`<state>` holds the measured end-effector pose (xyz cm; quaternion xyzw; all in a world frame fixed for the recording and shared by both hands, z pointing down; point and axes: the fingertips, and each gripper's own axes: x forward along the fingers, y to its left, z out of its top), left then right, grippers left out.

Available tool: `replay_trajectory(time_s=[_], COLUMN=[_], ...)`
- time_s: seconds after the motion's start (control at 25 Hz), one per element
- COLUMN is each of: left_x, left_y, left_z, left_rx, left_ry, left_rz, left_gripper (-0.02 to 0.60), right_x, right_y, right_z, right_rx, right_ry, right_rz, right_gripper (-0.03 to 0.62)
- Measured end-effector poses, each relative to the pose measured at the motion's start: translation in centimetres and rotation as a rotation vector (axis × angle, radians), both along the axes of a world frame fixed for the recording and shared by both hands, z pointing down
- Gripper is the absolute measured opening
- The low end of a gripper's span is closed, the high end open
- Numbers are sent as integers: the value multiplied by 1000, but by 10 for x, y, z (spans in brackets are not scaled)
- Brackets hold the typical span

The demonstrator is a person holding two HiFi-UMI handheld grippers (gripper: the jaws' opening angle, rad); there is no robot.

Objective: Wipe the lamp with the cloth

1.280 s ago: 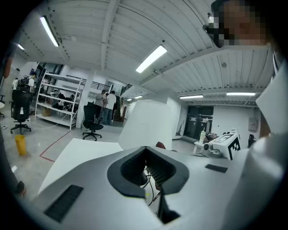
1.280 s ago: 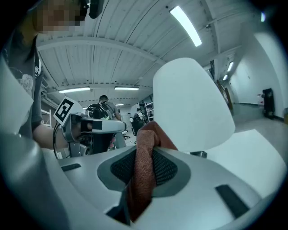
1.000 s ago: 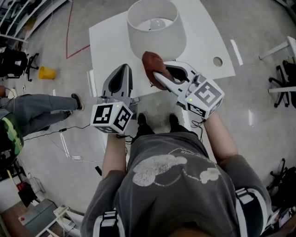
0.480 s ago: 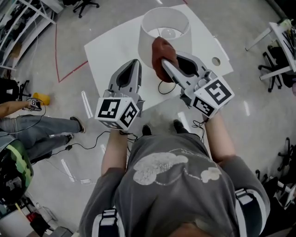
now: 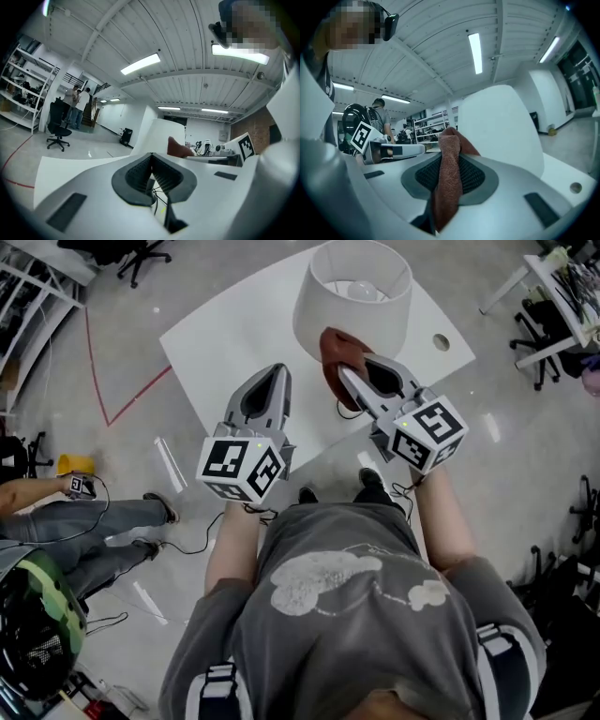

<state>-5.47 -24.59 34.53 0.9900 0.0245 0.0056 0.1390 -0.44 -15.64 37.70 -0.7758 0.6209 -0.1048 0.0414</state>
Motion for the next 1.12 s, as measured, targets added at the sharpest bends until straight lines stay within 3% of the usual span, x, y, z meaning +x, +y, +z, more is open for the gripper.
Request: replay_trajectory(time_s=[0.24,0.48,0.68,0.92,1.12], left_x=[-9,-13,-4,5,8], left_y=[-13,-9,2,13,-2], left_z=[20,35,24,-17,-38], left_rx=[-24,-34,-15,62,85], left_ry=[-60,-90,-79,-22,15], left_rz=[41,46,18,-18,-32], left_gripper=[8,8,8,8,8], right_x=[-12,-29,-34,-26,-10], right_y=[-4,-7,-3,6,-2], right_z=[38,56,29,-26,-66], right_rx=[-92,-132,-65,70,153], right_ry=[-80,-72,-42,18,30], right_rz=[67,34,-14,-65,-26], right_gripper=[86,86,86,86,86])
